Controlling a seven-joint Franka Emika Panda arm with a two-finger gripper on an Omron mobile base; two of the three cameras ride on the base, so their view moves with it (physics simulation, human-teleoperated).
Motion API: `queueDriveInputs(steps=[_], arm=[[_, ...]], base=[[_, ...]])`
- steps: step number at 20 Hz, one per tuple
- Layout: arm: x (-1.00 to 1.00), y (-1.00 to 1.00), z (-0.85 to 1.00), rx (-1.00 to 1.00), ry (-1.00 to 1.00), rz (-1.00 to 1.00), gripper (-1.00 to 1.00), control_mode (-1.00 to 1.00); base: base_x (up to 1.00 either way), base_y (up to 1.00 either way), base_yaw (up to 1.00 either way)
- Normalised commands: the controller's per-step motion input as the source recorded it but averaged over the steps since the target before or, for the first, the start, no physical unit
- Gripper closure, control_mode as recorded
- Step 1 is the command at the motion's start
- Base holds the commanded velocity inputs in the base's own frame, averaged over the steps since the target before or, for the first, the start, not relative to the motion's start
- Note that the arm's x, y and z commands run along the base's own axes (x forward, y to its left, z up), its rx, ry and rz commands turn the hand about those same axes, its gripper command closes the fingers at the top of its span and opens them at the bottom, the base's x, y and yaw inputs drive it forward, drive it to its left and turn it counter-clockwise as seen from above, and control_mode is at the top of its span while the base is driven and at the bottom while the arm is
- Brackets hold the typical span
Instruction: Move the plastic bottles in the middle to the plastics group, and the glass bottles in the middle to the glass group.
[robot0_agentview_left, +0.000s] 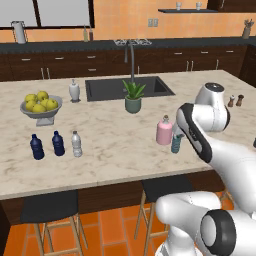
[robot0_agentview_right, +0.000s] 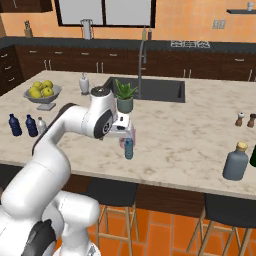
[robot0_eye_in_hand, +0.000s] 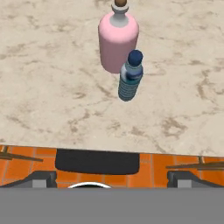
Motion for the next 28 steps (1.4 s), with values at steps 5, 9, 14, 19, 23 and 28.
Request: queueDriveInputs(steps=[5, 9, 14, 19, 23, 28], arm=[[0.25, -0.2, -0.15, -0.01, 0.0, 0.0, -1.0, -1.0], [0.48, 0.0, -0.02, -0.03, 0.0, 0.0, -1.0, -1.0], [0.64, 0.0, -0.01, -0.03, 0.0, 0.0, -1.0, -1.0], [0.3, -0.14, -0.2, 0.0, 0.0, 0.05, -1.0, -1.0], [0.19, -0.14, -0.31, 0.0, 0.0, 0.06, -1.0, -1.0], [0.19, -0.01, -0.16, 0.0, -0.01, 0.06, -1.0, -1.0]], base=[[0.0, 0.0, 0.0], [0.0, 0.0, 0.0], [0.0, 0.0, 0.0], [0.0, 0.0, 0.0], [0.0, 0.0, 0.0], [0.0, 0.0, 0.0]])
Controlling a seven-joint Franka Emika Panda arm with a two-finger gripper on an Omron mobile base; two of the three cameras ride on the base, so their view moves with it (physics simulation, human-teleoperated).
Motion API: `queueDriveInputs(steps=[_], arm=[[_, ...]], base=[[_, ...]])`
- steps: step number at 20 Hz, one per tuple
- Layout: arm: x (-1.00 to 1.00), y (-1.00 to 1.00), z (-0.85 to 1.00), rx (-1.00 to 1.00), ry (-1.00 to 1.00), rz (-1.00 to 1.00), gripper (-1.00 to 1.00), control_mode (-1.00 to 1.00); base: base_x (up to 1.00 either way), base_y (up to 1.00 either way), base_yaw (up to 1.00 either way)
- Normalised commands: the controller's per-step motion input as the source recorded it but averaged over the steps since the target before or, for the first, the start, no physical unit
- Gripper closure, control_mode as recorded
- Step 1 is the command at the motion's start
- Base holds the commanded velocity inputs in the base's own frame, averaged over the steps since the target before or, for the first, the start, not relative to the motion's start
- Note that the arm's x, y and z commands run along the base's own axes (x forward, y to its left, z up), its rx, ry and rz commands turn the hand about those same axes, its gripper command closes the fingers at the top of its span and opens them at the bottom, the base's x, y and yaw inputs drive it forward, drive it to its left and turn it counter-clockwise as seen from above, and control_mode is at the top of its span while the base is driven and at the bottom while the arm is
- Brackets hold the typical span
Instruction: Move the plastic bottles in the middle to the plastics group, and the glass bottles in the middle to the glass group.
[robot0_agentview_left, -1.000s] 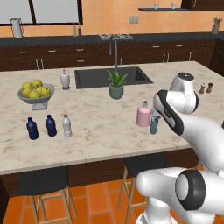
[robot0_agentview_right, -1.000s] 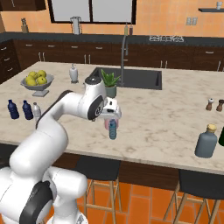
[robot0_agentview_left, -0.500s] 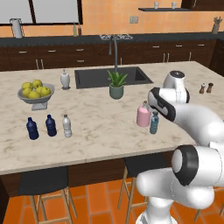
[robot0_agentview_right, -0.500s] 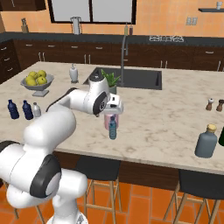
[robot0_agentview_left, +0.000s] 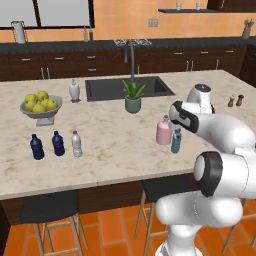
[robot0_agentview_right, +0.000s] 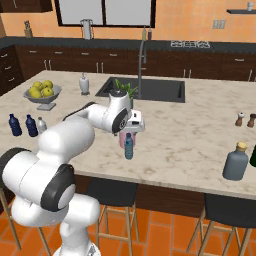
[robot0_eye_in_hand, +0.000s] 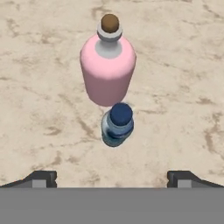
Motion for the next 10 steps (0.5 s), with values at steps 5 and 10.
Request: queueDriveInputs(steps=[5, 10], arm=[[0.15, 0.01, -0.14, 0.0, 0.0, 0.06, -1.0, -1.0], [0.28, 0.0, -0.15, 0.0, 0.0, 0.04, -1.0, -1.0]], base=[[0.0, 0.0, 0.0], [0.0, 0.0, 0.0]])
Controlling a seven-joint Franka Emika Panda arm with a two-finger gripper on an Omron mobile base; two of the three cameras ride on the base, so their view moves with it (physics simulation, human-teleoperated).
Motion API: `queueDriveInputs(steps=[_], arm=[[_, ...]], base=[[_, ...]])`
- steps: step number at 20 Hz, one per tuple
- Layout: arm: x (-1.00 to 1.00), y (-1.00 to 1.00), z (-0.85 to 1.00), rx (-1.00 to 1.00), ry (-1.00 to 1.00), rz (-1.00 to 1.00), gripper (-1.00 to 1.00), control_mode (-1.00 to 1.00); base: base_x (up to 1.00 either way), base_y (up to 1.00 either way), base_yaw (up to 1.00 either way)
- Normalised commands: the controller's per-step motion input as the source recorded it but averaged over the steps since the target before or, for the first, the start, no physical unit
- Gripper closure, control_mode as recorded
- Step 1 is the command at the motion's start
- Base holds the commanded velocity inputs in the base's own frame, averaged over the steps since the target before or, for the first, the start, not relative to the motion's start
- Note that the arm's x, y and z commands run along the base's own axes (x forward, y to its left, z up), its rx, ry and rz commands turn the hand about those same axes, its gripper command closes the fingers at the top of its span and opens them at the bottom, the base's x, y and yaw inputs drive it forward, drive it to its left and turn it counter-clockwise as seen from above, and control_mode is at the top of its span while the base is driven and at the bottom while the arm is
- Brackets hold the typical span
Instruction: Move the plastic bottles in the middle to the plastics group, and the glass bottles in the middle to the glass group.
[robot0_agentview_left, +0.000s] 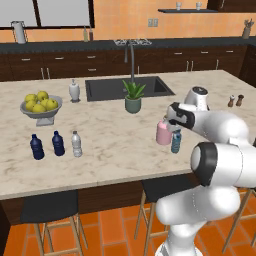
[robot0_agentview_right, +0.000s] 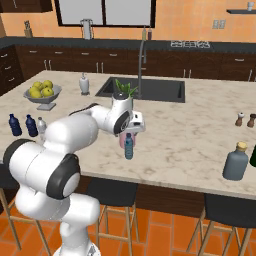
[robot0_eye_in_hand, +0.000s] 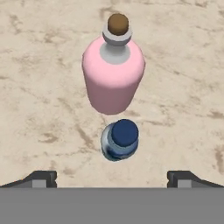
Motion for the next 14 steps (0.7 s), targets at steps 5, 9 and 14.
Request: queueDriveInputs(steps=[5, 9, 14], arm=[[0.22, 0.0, -0.16, 0.0, 0.0, 0.03, -1.0, -1.0], [0.0, 0.0, -0.1, 0.0, 0.0, 0.04, -1.0, -1.0], [0.0, 0.0, -0.24, 0.0, 0.0, 0.05, -1.0, -1.0]], base=[[0.0, 0.0, 0.0], [0.0, 0.0, 0.0], [0.0, 0.0, 0.0]])
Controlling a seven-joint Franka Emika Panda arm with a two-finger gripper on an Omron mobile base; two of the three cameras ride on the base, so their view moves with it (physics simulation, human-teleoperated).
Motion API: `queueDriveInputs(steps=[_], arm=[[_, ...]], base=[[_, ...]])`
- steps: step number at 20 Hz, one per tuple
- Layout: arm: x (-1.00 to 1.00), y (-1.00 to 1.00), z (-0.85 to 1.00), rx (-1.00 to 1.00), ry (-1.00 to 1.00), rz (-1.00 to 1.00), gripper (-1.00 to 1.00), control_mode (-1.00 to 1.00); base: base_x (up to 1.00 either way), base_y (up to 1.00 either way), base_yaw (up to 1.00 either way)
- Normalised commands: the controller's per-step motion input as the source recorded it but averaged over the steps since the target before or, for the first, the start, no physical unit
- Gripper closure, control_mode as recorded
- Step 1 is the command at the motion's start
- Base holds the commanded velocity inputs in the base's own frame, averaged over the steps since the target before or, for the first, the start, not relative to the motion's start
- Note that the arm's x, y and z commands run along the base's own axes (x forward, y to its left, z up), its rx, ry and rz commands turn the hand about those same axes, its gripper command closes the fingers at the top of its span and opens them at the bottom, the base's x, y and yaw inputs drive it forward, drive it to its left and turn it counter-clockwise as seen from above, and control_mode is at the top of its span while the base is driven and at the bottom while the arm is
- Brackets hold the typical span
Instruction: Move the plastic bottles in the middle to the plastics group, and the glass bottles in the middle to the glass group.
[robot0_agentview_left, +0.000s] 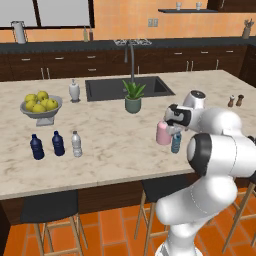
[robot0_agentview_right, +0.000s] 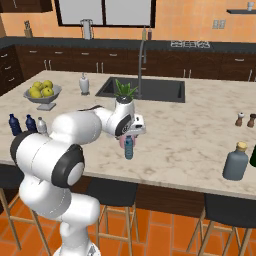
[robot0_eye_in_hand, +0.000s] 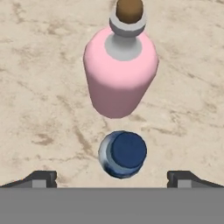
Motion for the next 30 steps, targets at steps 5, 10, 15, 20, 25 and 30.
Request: queueDriveInputs(steps=[5, 10, 15, 20, 25, 30], arm=[[0.02, 0.0, -0.2, 0.0, 0.0, 0.03, -1.0, -1.0], [0.2, 0.0, -0.01, 0.0, 0.0, 0.0, -1.0, -1.0], [0.15, -0.01, -0.04, 0.0, 0.0, 0.0, -1.0, -1.0], [0.01, 0.0, -0.19, 0.0, 0.01, 0.0, -1.0, -1.0], [0.0, 0.0, -0.06, 0.0, 0.01, 0.0, -1.0, -1.0], [0.0, 0.0, -0.14, 0.0, 0.02, 0.0, -1.0, -1.0]], base=[[0.0, 0.0, 0.0], [0.0, 0.0, 0.0], [0.0, 0.0, 0.0], [0.0, 0.0, 0.0], [0.0, 0.0, 0.0], [0.0, 0.0, 0.0]])
